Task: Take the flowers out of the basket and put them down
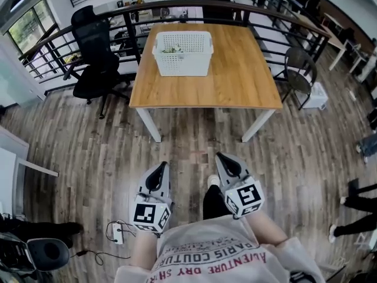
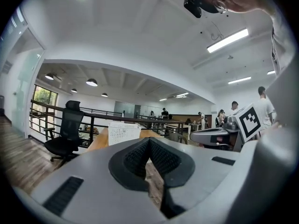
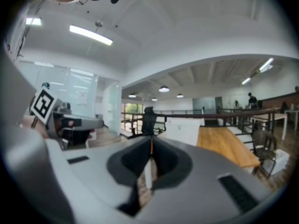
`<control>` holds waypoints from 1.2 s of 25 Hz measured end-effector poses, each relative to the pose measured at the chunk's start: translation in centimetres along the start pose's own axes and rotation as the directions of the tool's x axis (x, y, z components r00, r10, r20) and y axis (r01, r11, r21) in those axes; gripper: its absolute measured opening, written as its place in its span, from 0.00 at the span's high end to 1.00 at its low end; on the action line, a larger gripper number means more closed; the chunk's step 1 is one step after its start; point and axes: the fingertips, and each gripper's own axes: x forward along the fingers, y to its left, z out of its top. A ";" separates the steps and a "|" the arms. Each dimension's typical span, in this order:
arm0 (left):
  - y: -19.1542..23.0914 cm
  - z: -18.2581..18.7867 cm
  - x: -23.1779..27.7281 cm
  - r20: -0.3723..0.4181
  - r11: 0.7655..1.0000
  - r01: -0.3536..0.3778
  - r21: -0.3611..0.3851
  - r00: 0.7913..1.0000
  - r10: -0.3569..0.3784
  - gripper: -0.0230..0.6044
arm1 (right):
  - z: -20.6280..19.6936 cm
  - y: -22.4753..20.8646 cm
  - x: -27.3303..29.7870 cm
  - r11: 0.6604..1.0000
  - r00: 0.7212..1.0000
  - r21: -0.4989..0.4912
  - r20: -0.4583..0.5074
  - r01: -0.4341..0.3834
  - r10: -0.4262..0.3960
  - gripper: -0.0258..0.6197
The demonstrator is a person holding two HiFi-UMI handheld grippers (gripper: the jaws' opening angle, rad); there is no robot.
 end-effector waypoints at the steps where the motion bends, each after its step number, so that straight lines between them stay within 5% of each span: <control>1: 0.5 0.2 1.3 0.000 1.000 -0.018 0.004 1.000 0.018 0.95 | 0.2 -1.1 1.3 1.000 1.000 0.003 0.000 -0.012 0.012 0.91; 15: 4.0 4.6 22.8 0.050 0.987 -0.162 -0.012 0.985 0.163 0.95 | 4.1 -18.5 16.4 0.988 0.990 -0.062 0.007 -0.141 0.142 0.91; 30: 12.7 4.7 37.4 0.043 0.995 -0.103 -0.009 0.994 0.103 0.95 | 4.3 -25.9 30.9 0.993 0.995 -0.073 -0.016 -0.097 0.096 0.91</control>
